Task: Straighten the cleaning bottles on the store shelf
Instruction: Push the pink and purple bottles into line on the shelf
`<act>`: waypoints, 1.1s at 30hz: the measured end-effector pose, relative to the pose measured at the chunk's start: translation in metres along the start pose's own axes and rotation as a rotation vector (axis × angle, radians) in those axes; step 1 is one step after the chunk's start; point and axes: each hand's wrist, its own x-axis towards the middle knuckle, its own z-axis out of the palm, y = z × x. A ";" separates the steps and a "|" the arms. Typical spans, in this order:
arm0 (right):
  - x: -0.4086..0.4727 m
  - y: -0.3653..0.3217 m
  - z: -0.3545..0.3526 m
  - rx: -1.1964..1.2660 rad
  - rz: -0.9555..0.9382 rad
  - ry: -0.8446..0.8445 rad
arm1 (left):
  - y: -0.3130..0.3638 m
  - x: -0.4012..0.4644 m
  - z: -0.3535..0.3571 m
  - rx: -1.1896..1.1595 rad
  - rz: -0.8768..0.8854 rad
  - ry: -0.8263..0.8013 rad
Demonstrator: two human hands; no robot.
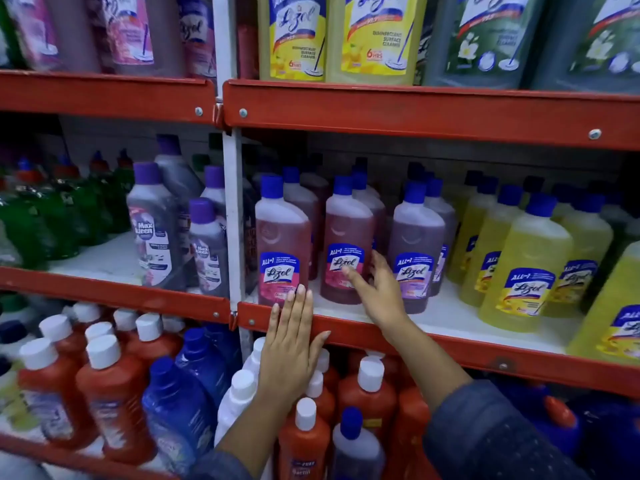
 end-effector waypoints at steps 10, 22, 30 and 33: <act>0.014 0.002 0.000 0.269 0.242 -0.086 | -0.002 -0.002 0.008 -0.003 -0.020 -0.014; -0.025 -0.010 -0.020 0.219 0.185 -0.149 | -0.001 -0.001 0.008 -0.021 -0.034 -0.037; -0.038 -0.017 -0.023 0.189 0.120 -0.124 | 0.001 0.000 0.002 -0.021 -0.057 -0.086; -0.043 -0.012 -0.036 0.166 0.054 0.065 | 0.001 -0.001 0.001 -0.009 -0.067 -0.093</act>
